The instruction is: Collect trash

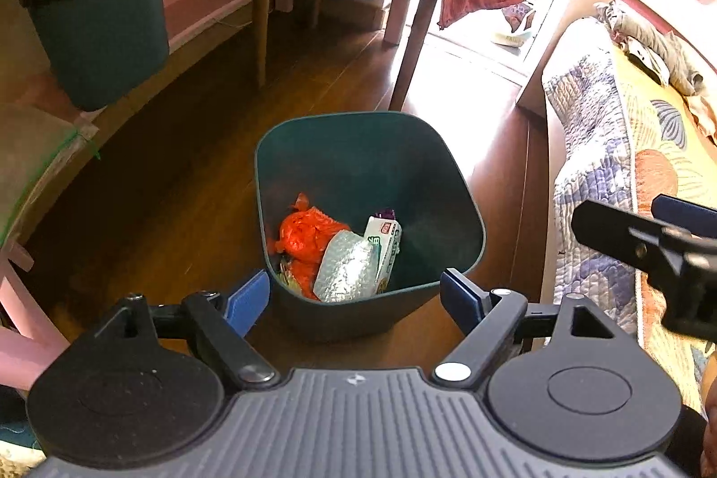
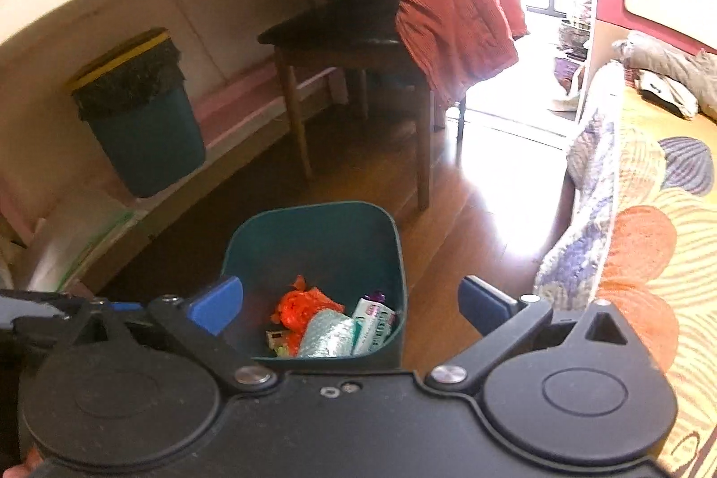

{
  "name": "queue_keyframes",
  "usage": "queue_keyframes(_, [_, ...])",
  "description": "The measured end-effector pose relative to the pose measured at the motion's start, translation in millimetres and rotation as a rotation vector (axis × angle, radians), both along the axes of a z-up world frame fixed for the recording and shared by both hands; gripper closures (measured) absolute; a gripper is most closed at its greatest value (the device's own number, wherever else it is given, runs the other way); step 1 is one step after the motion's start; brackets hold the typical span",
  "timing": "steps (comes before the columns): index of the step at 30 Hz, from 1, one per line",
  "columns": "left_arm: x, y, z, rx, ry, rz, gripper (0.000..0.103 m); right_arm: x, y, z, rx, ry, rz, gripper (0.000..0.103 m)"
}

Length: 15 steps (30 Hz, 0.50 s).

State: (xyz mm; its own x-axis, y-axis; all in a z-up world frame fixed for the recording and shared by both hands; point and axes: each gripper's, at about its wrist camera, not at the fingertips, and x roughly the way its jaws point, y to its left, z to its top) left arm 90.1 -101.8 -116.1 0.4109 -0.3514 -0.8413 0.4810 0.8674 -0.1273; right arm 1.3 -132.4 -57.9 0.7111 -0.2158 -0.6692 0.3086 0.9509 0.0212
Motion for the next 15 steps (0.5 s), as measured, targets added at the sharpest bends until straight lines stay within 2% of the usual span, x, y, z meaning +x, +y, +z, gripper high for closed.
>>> queue_keyframes(5, [-4, -1, 2, 0.007, -0.06, -0.001, 0.02, 0, -2, -6, 0.036, 0.035, -0.063, 0.0])
queue_keyframes(15, [-1, 2, -5, 0.008, -0.036, 0.015, 0.02, -2, -11, -16, 0.08, 0.076, -0.148, 0.0])
